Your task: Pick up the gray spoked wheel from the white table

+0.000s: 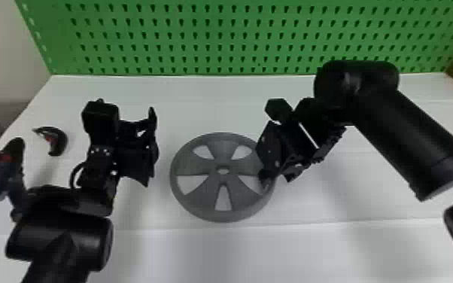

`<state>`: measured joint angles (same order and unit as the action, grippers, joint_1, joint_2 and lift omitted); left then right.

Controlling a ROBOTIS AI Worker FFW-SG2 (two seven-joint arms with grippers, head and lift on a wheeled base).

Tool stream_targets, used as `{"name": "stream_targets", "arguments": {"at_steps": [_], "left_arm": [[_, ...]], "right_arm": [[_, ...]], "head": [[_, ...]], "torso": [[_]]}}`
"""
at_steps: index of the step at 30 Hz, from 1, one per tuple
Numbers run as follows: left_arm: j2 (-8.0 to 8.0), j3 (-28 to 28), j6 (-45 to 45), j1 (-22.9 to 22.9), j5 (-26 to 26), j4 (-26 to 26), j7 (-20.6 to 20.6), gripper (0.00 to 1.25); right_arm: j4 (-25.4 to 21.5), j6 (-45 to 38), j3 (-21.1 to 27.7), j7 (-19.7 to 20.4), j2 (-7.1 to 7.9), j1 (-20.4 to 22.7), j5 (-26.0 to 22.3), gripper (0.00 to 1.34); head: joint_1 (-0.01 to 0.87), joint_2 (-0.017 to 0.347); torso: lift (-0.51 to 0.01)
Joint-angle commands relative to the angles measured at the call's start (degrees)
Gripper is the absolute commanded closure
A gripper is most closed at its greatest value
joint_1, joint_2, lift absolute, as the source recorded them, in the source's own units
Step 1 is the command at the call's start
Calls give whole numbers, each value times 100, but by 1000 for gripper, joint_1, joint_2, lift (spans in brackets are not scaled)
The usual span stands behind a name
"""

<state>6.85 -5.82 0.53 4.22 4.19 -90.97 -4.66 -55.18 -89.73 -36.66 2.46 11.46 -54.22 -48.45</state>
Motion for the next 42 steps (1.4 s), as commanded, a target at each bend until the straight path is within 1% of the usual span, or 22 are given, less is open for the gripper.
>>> {"name": "stream_targets", "arguments": {"at_steps": [1, 11, 15, 18, 27, 32, 35, 40, 42], "left_arm": [[0, -7, 0, 0, 3, 0, 0, 128], [0, -15, 0, 18, 3, 0, 0, 127], [0, -15, 0, 18, 3, 0, 0, 128], [0, -24, -9, 18, 3, 0, 0, 128], [0, -51, -35, 27, 21, 0, 0, 127], [0, -77, -53, 35, 38, 0, 0, 127], [0, -86, -70, 35, 47, 9, 0, 128], [0, -94, -79, 44, 47, 9, 0, 128], [0, -103, -79, 53, 56, 18, 0, 128]], "right_arm": [[-1, -35, -34, 0, -3, -10, -50, 499], [-1, -35, -61, 0, -21, -10, -68, 499], [43, -35, -43, 0, -56, -27, 29, 499], [96, -35, -8, 0, -109, -45, 152, 499], [553, -35, 194, 0, -267, -89, 310, 499], [772, -35, 458, 9, -363, -150, 556, 499], [825, -35, 581, 123, -416, -186, 591, 499], [843, -35, 660, 422, -530, -256, 591, 499], [913, -35, 722, 440, -574, -265, 591, 499]], "head": [[765, 18], [765, 18], [765, 18], [765, 18], [765, 18], [765, 18], [765, 18], [765, 18], [765, 18]], "torso": [[-90], [-90], [-90], [-90], [-90], [-90], [-90], [-90], [-90]]}}
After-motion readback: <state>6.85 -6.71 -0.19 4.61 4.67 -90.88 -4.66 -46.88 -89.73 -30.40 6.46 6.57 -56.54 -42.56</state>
